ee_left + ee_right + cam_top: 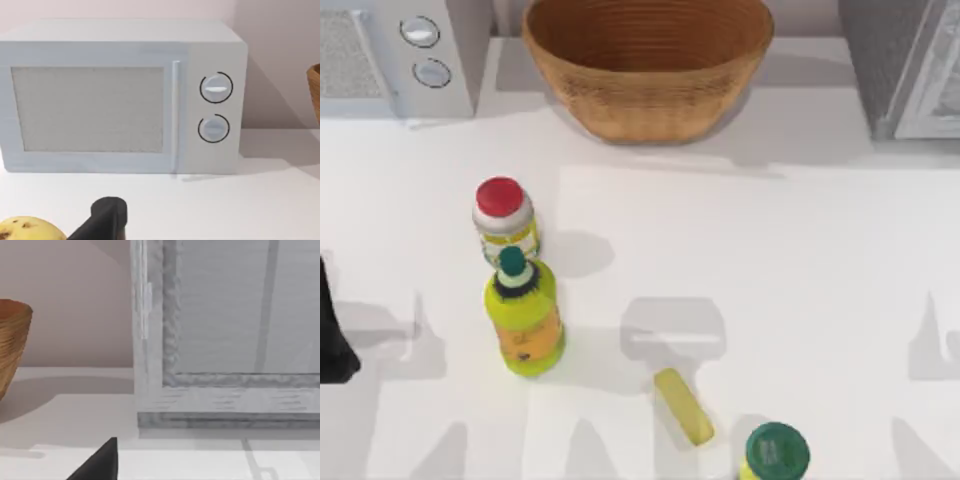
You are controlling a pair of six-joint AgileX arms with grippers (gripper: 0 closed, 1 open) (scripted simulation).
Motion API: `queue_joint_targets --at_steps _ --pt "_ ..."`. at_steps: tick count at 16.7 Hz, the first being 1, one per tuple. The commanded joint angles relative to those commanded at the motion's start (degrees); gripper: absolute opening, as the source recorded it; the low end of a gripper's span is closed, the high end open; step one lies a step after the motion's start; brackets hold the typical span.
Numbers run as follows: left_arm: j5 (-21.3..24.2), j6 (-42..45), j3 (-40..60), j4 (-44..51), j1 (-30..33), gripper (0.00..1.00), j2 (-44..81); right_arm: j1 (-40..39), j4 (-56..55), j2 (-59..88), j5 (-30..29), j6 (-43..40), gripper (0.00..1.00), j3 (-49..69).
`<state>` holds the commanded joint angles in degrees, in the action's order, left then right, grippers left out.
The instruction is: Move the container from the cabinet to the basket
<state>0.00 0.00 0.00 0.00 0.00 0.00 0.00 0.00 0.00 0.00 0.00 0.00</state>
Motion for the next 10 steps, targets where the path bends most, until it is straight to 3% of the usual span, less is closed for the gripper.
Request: queue_joint_targets --at_steps 5,10 --pt "0.00 0.00 0.00 0.00 0.00 1.00 0.00 -0.44 0.90 3.13 -0.49 0.05 1.00 3.55" --pt "0.00 0.00 0.00 0.00 0.00 1.00 0.00 -2.41 5.59 17.42 -2.54 0.09 1.00 21.50"
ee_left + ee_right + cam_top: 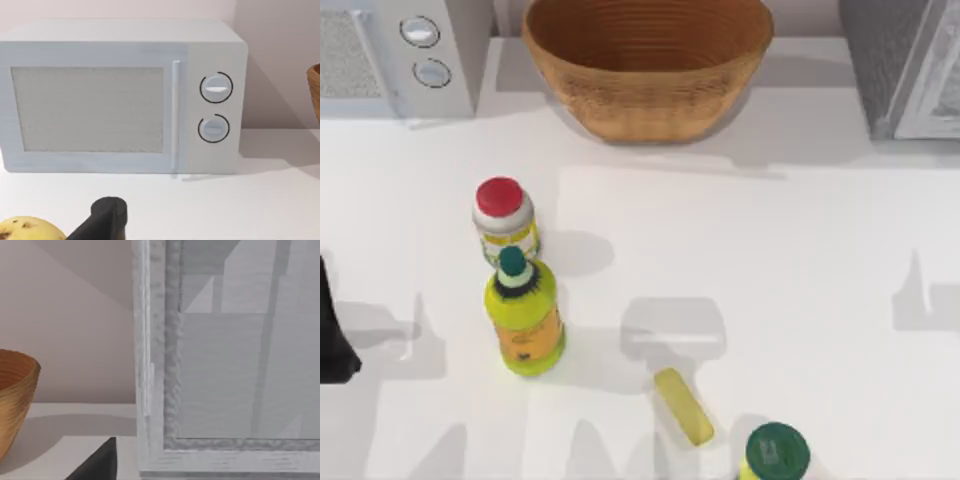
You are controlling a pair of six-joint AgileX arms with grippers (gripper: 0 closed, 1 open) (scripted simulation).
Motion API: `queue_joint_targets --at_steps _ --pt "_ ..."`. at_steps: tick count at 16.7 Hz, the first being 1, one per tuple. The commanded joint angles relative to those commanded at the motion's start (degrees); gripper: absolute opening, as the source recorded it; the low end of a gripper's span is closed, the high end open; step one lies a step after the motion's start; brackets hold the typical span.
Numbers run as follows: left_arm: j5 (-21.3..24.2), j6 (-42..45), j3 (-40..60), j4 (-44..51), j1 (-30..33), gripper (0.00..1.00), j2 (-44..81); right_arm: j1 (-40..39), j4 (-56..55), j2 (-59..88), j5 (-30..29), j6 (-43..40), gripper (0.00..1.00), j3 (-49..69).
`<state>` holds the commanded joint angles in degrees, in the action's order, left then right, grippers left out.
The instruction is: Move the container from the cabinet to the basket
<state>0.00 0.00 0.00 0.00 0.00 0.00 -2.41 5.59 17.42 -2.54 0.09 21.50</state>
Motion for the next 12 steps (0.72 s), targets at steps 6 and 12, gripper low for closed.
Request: queue_joint_targets --at_steps 6,12 --pt "0.00 0.00 0.00 0.00 0.00 1.00 0.00 -3.31 6.79 22.54 -3.30 0.45 1.00 31.52" --pt "0.00 0.00 0.00 0.00 0.00 1.00 0.00 -6.09 13.86 44.21 -6.63 0.62 1.00 59.15"
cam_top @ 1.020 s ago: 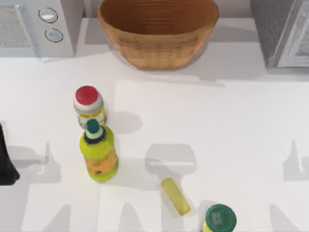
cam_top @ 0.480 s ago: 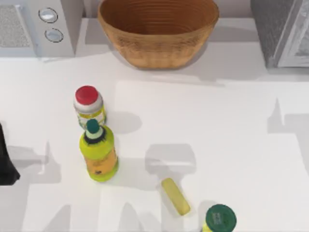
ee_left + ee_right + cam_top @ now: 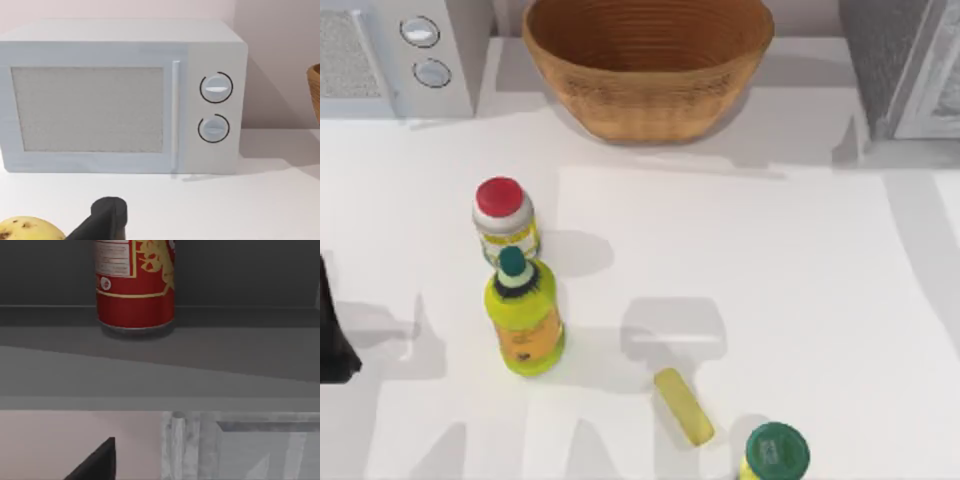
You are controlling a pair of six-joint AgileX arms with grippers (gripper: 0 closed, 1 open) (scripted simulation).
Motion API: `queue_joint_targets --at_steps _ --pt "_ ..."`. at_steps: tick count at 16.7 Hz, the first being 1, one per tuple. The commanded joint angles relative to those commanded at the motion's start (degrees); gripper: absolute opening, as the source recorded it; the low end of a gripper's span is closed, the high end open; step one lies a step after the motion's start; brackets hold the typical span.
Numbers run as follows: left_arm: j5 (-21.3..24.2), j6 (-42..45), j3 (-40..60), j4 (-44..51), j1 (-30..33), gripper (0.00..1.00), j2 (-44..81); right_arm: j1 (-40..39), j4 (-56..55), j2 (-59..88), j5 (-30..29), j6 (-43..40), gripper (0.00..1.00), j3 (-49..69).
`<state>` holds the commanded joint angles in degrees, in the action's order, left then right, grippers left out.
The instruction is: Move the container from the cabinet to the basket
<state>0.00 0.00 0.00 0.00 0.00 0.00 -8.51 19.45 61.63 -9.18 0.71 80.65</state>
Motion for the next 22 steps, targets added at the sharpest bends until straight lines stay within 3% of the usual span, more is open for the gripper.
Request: queue_joint_targets --at_steps 6,15,22 --pt "0.00 0.00 0.00 0.00 0.00 1.00 0.00 -1.95 3.86 12.78 -1.79 0.20 1.00 17.37" --pt "0.00 0.00 0.00 0.00 0.00 1.00 0.00 -2.12 3.97 15.20 -2.25 0.16 1.00 19.92" --pt "0.00 0.00 0.00 0.00 0.00 1.00 0.00 -4.64 0.95 28.53 -5.25 -0.01 1.00 30.13"
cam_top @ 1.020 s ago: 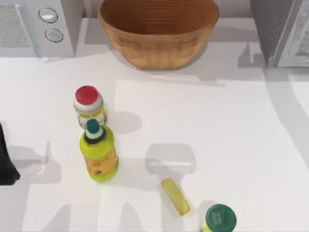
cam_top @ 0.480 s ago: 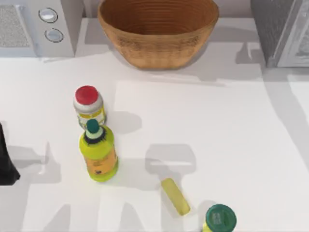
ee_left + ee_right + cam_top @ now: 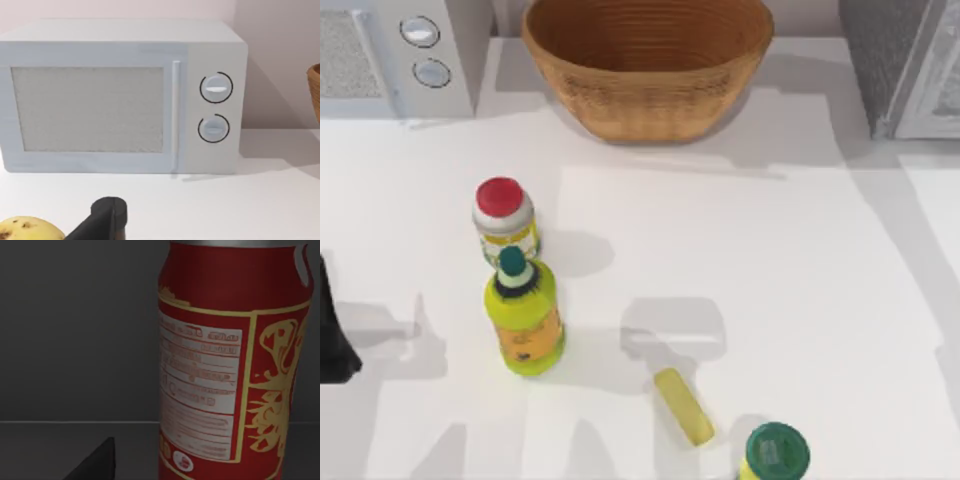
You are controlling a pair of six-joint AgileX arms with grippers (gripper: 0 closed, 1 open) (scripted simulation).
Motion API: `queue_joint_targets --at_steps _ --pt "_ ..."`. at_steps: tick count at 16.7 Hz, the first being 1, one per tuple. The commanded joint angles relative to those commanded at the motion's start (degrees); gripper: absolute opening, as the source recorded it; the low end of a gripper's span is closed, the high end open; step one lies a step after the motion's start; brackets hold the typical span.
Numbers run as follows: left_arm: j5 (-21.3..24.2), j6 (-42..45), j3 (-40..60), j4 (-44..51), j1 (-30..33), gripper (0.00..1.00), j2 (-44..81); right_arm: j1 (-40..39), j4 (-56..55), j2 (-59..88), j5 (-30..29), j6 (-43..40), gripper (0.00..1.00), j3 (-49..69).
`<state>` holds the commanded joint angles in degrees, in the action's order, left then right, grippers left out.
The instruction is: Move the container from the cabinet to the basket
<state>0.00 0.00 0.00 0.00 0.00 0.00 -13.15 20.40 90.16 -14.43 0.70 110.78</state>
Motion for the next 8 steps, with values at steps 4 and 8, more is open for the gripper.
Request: queue_joint_targets --at_steps 4,8 --pt "0.00 0.00 0.00 0.00 0.00 1.00 0.00 -0.36 -0.45 1.74 -0.46 -0.02 1.00 1.49" --pt "0.00 0.00 0.00 0.00 0.00 1.00 0.00 0.08 -0.07 3.30 -0.09 -0.01 1.00 3.35"
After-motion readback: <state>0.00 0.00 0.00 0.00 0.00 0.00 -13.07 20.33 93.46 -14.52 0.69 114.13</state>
